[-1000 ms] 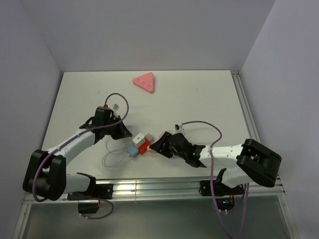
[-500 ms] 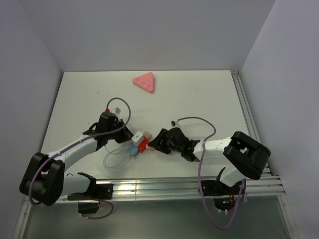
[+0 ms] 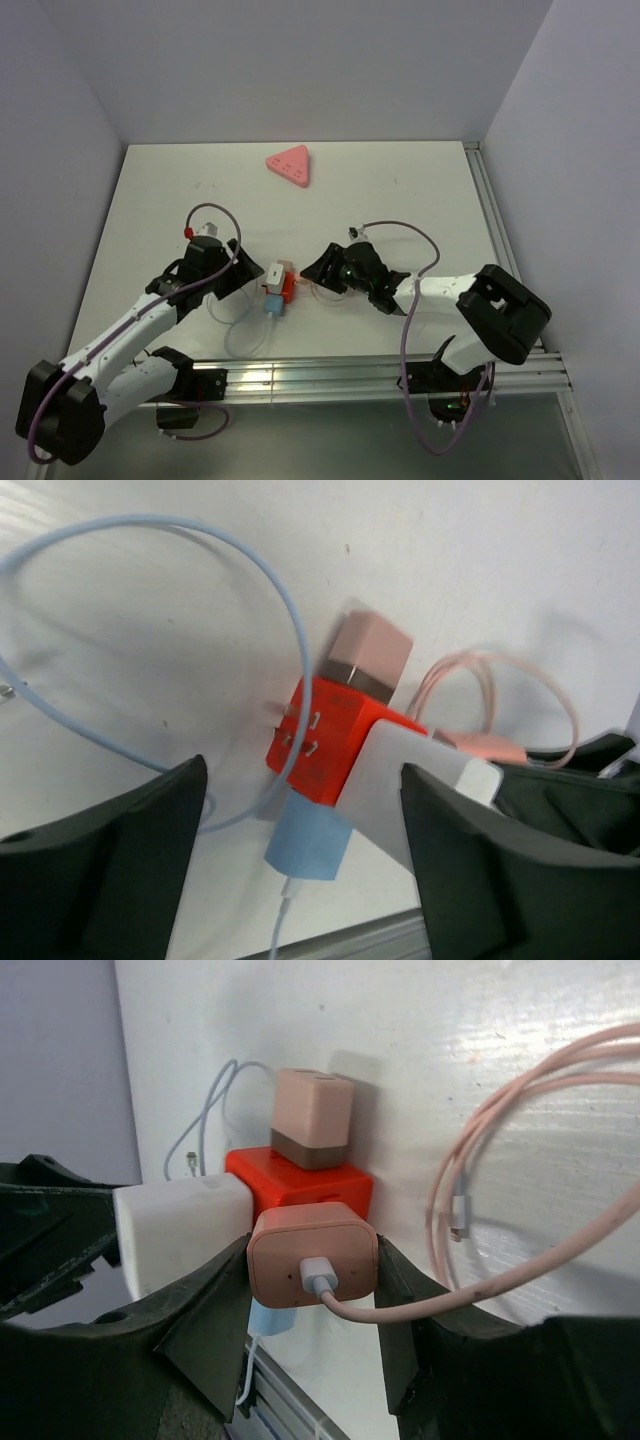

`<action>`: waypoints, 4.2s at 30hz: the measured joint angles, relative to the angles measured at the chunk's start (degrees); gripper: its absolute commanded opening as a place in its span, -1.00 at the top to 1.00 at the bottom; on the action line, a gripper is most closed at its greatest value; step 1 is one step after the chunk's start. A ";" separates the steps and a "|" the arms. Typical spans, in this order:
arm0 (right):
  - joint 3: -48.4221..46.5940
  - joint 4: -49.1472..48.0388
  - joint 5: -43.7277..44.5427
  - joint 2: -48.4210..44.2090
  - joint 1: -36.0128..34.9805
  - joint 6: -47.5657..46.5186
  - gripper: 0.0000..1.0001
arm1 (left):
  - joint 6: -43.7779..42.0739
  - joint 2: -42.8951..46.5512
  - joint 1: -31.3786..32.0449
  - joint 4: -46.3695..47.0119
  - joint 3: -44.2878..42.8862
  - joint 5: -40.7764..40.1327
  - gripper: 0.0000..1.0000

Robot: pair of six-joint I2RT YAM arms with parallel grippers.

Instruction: Insert the plug

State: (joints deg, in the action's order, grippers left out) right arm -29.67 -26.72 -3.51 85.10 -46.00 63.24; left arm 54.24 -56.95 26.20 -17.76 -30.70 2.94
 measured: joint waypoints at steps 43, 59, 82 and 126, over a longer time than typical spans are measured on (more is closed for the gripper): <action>15.85 19.41 -1.38 -37.94 9.92 -8.48 1.00 | -10.73 -9.42 30.53 -1.53 -7.13 -27.56 -0.84; 16.17 19.50 -1.75 -39.41 9.94 -8.20 1.00 | -11.13 -13.46 30.53 -0.48 -7.17 -27.63 -0.71; 16.20 19.47 -1.97 -38.40 9.94 -8.15 1.00 | -11.13 -16.13 29.66 1.42 -7.17 -28.39 -0.45; 7.17 12.41 3.30 -21.66 -5.18 -3.15 1.00 | -3.50 -12.52 24.11 18.71 1.73 -6.54 0.99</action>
State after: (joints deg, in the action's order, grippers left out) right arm -22.50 -14.31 -0.21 63.44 -51.18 60.10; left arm 50.74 -69.47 50.30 0.95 -28.97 -3.60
